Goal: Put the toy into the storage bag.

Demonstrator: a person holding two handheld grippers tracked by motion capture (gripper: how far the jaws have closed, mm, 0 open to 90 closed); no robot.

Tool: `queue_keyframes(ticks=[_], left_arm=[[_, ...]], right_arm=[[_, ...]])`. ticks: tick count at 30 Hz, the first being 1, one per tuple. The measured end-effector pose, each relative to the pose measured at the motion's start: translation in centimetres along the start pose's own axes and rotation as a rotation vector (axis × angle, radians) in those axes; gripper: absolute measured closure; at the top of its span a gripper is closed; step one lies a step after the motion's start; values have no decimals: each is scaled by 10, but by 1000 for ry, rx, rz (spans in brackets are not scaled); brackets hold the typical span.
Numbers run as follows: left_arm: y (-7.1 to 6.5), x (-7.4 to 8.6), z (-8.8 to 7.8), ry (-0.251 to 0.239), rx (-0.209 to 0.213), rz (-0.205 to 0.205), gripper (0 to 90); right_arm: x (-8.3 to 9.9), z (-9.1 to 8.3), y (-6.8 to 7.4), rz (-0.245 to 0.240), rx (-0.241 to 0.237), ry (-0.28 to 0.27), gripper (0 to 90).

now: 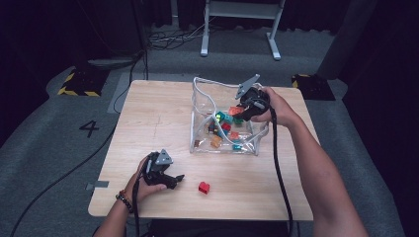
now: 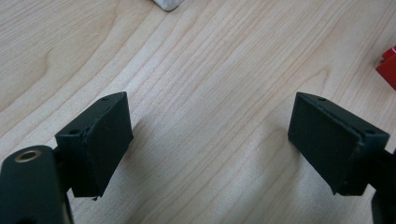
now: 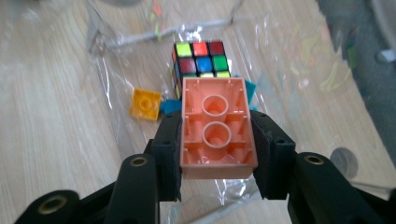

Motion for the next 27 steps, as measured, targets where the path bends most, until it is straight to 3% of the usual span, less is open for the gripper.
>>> queue_keyframes(ticks=[11,18,27], left_arm=[[0,0,0,0,0,0,138],[0,0,0,0,0,0,138],[0,0,0,0,0,0,138]], right_arm=[[23,-2,-10,36,-11,148,591],[43,-11,-14,50,0,180,591],[51,-18,-15,61,15,192,586]])
Point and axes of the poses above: each handheld gripper's, and its own axes: z roughly forward along the jaws, x roughly out of its underside, y roughly to its left, the point moved 4 cm from there along z, roughly forward along the jaws, and after that the axes turned 12 degrees about -x, right-handed, at the moved point
